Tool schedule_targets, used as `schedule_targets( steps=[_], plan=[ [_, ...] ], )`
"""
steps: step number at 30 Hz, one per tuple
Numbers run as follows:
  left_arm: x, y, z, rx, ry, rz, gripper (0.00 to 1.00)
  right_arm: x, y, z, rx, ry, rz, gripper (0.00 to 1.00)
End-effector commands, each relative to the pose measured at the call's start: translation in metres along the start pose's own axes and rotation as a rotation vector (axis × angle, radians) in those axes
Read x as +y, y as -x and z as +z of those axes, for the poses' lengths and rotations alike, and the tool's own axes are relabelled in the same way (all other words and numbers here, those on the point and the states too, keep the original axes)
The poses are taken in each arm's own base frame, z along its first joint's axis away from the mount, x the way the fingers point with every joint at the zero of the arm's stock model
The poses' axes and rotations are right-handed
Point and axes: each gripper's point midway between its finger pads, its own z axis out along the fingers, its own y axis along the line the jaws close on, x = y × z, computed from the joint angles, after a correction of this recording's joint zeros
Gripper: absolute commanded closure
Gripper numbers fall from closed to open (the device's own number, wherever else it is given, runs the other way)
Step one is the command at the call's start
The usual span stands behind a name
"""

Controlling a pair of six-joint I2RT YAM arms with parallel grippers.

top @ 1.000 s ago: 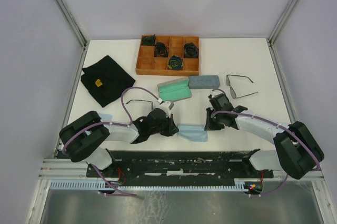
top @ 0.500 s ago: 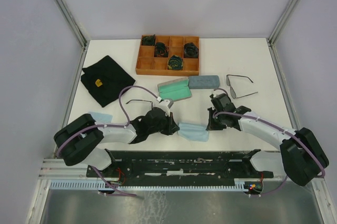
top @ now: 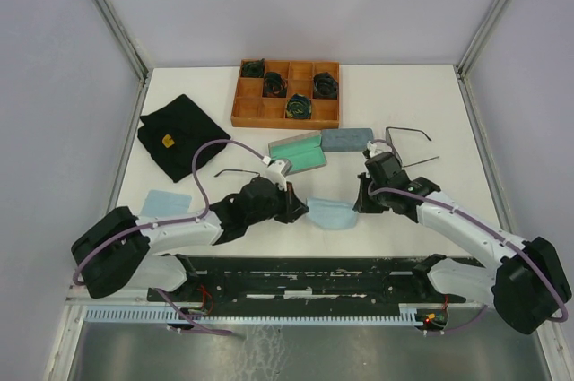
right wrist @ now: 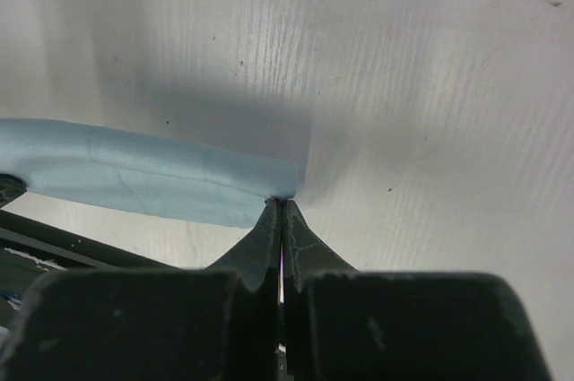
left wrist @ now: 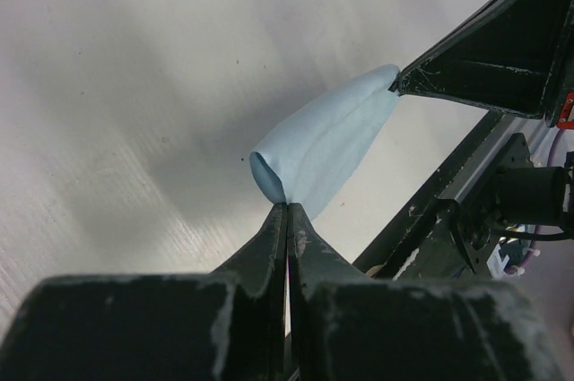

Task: Organize the sunglasses
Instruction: Pick up the glasses cleaning cloth from the center of the board, then place the glasses cleaning cloth in the sunglasses case.

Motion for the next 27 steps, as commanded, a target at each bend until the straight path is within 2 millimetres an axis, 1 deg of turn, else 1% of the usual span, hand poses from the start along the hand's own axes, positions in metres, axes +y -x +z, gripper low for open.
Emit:
schedule_targets(
  steps=[1,4,8,10,13,15,17,20,27],
  plan=[
    [-0.023,0.024,-0.009,-0.070,-0.062,-0.021,0.97,0.012,0.025,-0.018,-0.080,0.022,0.006,1.00],
    [-0.021,0.026,-0.014,-0.084,-0.056,-0.014,0.97,0.011,0.024,-0.022,-0.068,0.016,-0.010,1.00],
    [-0.016,0.024,-0.021,-0.088,-0.043,-0.016,0.97,0.011,0.020,-0.025,-0.052,0.027,-0.023,1.00],
    [-0.014,0.022,-0.021,-0.079,-0.032,-0.018,0.97,0.020,0.019,-0.024,-0.042,0.070,-0.032,1.00],
    [-0.004,0.020,-0.021,-0.088,0.013,-0.040,0.97,0.035,0.024,-0.020,-0.038,0.139,-0.045,1.00],
    [0.002,0.021,-0.020,-0.099,0.045,-0.041,0.97,0.041,0.033,-0.017,-0.050,0.151,-0.059,1.00],
    [0.009,0.026,-0.017,-0.114,0.077,-0.044,0.97,0.044,0.046,-0.013,-0.072,0.140,-0.078,1.00],
    [0.022,0.036,-0.012,-0.137,0.114,-0.057,0.97,0.049,0.063,-0.003,-0.089,0.123,-0.108,1.00],
    [0.051,0.065,0.006,-0.182,0.184,-0.039,0.97,0.063,0.098,0.033,-0.093,0.099,-0.174,1.00]
  ],
)
